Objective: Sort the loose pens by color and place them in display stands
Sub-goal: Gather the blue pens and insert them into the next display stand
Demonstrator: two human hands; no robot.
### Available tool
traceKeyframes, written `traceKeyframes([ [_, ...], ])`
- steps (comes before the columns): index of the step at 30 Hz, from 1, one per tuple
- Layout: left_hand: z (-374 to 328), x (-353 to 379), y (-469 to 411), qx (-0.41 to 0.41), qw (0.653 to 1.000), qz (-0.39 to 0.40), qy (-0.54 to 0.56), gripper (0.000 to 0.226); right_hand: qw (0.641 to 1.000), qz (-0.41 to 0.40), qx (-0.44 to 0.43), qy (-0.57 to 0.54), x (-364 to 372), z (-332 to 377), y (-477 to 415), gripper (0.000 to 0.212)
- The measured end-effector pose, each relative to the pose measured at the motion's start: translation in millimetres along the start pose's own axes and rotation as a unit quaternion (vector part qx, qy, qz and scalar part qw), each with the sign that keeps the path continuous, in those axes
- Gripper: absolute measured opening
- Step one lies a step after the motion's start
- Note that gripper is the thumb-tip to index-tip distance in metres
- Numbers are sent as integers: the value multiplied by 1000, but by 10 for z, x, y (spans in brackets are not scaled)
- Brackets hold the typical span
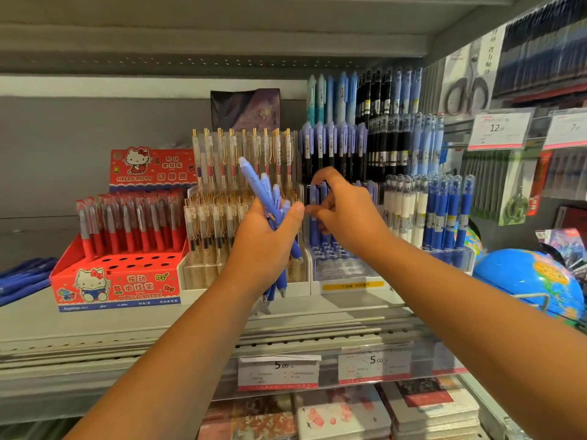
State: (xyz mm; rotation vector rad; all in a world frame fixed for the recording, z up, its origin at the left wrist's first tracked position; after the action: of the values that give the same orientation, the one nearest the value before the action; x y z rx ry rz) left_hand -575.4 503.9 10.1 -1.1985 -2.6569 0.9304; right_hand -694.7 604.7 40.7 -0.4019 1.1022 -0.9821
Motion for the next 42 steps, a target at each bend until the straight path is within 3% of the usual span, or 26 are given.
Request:
traceKeyframes([
  [9, -10, -3, 7, 16, 1000, 8, -1, 81, 999, 28, -2, 23, -26, 6, 14, 39],
  [14, -78, -14, 73, 37, 999, 18, -14, 83, 997, -55, -46, 25, -160, 153, 82, 19],
  [16, -94, -11, 79, 36, 999, 30, -12, 74, 994, -70, -79, -34, -218, 292, 124, 13],
  [20, -80, -2, 51, 42, 998, 43, -6, 37, 982, -49, -115, -143, -262, 577, 210, 13],
  [24, -44, -7, 27, 49, 997, 57, 0, 35, 984, -25, -126, -124, -225, 738, 246, 21],
  [28, -86, -6, 54, 75, 994, 84, 12, 39, 984, -9, -107, -145, -229, 769, 228, 19],
  [32, -124, 16, 68, 85, 991, 104, 14, 42, 975, 15, -55, -215, -244, 747, 206, 31],
  [39, -142, -11, 84, 42, 998, 43, -10, 58, 964, -16, -22, -266, -376, 642, 138, 22],
  [42, -138, -14, 89, 31, 997, 32, 65, 43, 972, -44, -19, -228, -437, 540, 93, 22],
])
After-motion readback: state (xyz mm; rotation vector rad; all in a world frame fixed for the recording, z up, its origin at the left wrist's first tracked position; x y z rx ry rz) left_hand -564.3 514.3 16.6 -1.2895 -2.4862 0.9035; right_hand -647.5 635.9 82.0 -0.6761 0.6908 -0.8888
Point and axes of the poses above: each hand's wrist, its own y-axis away from the middle knuckle, its own x-axis out of the palm, z = x × y, the point moved 3 cm from there along -y, towards the middle knuckle, and after that the axes turned 2 degrees about -y, right-handed, at the moved point
